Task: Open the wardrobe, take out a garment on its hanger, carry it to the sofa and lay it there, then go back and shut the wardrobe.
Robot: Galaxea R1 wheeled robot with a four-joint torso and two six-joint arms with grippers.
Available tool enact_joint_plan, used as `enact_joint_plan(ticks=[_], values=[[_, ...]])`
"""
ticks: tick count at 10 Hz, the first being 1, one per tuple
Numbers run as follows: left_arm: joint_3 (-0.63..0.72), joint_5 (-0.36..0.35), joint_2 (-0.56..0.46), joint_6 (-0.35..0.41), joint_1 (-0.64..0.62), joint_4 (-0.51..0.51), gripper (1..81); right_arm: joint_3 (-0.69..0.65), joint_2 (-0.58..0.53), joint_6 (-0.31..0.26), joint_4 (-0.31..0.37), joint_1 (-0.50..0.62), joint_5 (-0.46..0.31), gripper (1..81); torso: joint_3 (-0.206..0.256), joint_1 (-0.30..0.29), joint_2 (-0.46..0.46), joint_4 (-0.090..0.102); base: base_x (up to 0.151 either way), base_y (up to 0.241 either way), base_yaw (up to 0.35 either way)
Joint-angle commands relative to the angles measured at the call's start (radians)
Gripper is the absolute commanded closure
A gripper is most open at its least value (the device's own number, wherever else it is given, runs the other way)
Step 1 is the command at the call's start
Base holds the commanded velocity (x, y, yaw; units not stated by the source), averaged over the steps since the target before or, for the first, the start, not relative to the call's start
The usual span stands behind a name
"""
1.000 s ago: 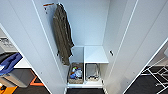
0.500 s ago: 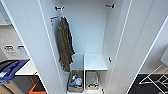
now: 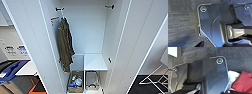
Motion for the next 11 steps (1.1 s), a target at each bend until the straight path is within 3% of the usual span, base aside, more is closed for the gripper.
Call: enact_joint_plan(ticks=[1,2,3,4,5,7,11], values=[[-0.052,0.028,-0.078,-0.005,-0.07,-0.081,1.0,-0.036,-0.127,0.02,0.115,0.14,-0.043,1.0,0.0,0.0,0.0,0.0,0.0,0.0,0.0],[-0.053,0.018,-0.12,-0.007,-0.09,-0.114,1.0,-0.035,-0.169,0.02,0.169,0.175,-0.047,1.0,0.0,0.0,0.0,0.0,0.0,0.0,0.0],[-0.053,-0.07,-0.165,-0.007,-0.109,-0.131,1.0,-0.033,-0.199,0.02,0.209,0.207,-0.054,1.0,0.0,0.0,0.0,0.0,0.0,0.0,0.0],[-0.053,-0.24,-0.215,-0.007,-0.121,-0.157,1.0,-0.016,-0.226,0.022,0.232,0.241,-0.06,1.0,0.0,0.0,0.0,0.0,0.0,0.0,0.0],[-0.055,-0.313,-0.239,-0.005,-0.13,-0.203,1.0,0.023,-0.253,0.022,0.261,0.261,-0.061,1.0,0.0,0.0,0.0,0.0,0.0,0.0,0.0],[-0.061,-0.315,-0.262,-0.005,-0.164,-0.291,1.0,0.112,-0.316,0.022,0.295,0.304,-0.061,1.0,0.0,0.0,0.0,0.0,0.0,0.0,0.0],[-0.17,-0.31,-0.353,-0.007,-0.259,-0.521,1.0,0.04,-0.378,0.022,0.379,0.422,-0.049,1.0,0.0,0.0,0.0,0.0,0.0,0.0,0.0]])
